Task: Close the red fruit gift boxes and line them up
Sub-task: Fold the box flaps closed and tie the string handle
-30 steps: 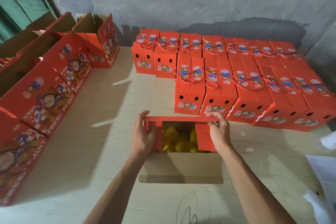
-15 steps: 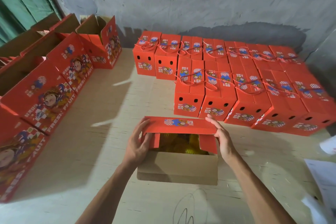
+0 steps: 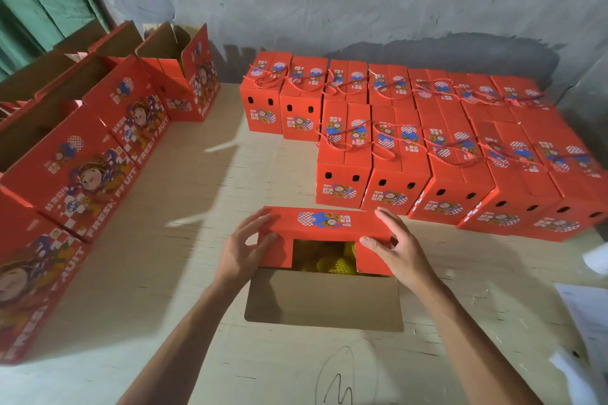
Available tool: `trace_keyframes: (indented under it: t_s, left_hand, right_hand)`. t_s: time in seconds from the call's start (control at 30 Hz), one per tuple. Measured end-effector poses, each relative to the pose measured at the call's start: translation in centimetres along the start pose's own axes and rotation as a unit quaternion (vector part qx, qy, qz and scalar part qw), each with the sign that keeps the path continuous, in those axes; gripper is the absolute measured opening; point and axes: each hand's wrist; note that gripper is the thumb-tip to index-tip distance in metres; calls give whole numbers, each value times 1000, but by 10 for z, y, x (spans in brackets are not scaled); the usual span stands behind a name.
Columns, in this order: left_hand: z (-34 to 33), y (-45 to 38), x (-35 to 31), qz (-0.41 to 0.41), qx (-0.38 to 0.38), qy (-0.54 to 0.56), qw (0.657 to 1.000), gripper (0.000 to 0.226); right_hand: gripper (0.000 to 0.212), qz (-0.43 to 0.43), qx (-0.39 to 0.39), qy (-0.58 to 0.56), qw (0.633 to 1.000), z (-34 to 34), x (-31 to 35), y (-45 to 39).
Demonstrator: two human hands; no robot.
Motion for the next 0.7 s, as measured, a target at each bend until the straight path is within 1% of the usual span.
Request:
trace_keyframes:
  t_s: [0.13,0.2,0.3,0.37,0.4,0.5,0.53,0.6,0.7]
  left_hand:
    - [5,-6,-7,27,-30,-69,997,33]
    - [4,-7,-10,45,-40,-85,995,33]
    - [-1,-4,-13,51,-57,-111,991,33]
    - [-3,-1,-15,19,-71,-167,983,31]
    - [-4,0,-15,-10,-74,-203,976,29]
    - [-5,-2,-15,-125,-53,-312,940,21]
    - [-5,-3,-15,-153,-46,-323,933,20]
    - [-5,-3,-15,-182,-33,-312,932,18]
    - [-6,-4,-16,-217,-12,-304,928,13]
  right_hand:
    - [81,5,-19,17,1000,0,2,-2]
    - [80,9,-23,22,999,1,2,-2]
    - [73,31,-29,30,999,1,5,0]
    - [66,54,-36,57,996,2,9,3]
    - [63,66,-40,88,993,3,11,5]
    - [56,108,-67,211,969,3,17,9]
    - [54,120,-80,241,960,2,19,10]
    - [50,134,-99,274,947,-2,24,11]
    - [48,132,-86,277,948,-5,26,14]
Point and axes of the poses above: each hand's wrist, its own y-axis away from the middle knuckle, its own z-axis out of the back of the hand, x = y × z, and after that the axes turned 9 degrees about y, right-handed
